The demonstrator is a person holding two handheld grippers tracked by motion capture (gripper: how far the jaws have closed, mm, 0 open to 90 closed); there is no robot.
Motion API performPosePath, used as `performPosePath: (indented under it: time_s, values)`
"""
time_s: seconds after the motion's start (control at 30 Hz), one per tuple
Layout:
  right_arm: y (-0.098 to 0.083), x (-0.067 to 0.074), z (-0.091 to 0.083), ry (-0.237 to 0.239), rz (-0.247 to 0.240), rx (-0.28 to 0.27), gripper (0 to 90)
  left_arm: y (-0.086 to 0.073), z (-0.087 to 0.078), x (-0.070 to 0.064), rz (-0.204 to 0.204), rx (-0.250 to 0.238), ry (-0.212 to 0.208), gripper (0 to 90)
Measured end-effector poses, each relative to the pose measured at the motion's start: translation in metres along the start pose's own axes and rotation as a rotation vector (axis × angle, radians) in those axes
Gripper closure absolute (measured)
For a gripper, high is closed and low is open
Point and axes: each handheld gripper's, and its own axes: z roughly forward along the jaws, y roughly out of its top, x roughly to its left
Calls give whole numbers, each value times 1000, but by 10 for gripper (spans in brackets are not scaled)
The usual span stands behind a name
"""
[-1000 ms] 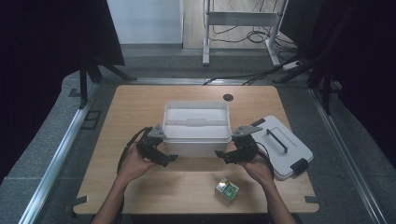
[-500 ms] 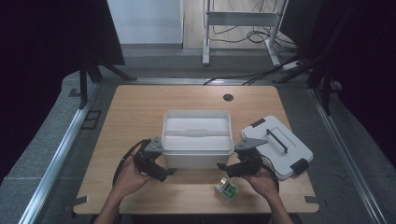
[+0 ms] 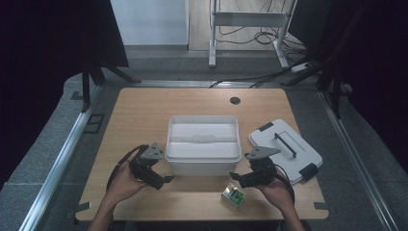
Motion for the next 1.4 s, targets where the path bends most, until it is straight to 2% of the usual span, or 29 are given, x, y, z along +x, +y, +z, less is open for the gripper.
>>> performPosePath:
  time_s: [0.1, 0.27, 0.43, 0.6, 0.77, 0.83, 0.87, 1.0, 1.1, 1.2, 1.3, 1.4]
  values:
    - [-10, -7, 0, -40, 12, 25, 17, -7, -6, 12, 1, 0, -14, 0]
    - [-25, -17, -1, -67, 47, 42, 4, -10, -19, 31, 7, 2, -7, 0]
    - [-41, -26, 0, -96, 78, 58, 3, -6, -31, 47, -19, -6, -14, 0]
    - [-57, -33, 5, -118, 103, 86, 11, 5, -42, 60, 11, 5, -2, 0]
    - [-69, -36, 10, -134, 110, 115, 21, 24, -49, 68, 57, 30, 12, 8]
    - [-72, -37, 11, -134, 106, 124, 10, 33, -51, 71, 76, 19, 3, 28]
    - [-74, -37, 11, -130, 116, 111, 8, 37, -52, 72, 86, 21, 0, 37]
    - [-77, -39, 11, -120, 105, 87, 0, 55, -54, 75, 126, 9, -25, 70]
    - [-77, -38, 11, -124, 103, 89, 0, 70, -54, 76, 150, -13, -49, 130]
    - [-77, -38, 11, -126, 104, 90, 0, 87, -50, 74, 179, -18, -64, 146]
    - [-77, -37, 12, -133, 110, 89, 0, 104, -44, 70, 226, -3, -77, 160]
    - [-77, -36, 11, -139, 115, 89, 0, 117, -36, 65, 253, 8, -94, 174]
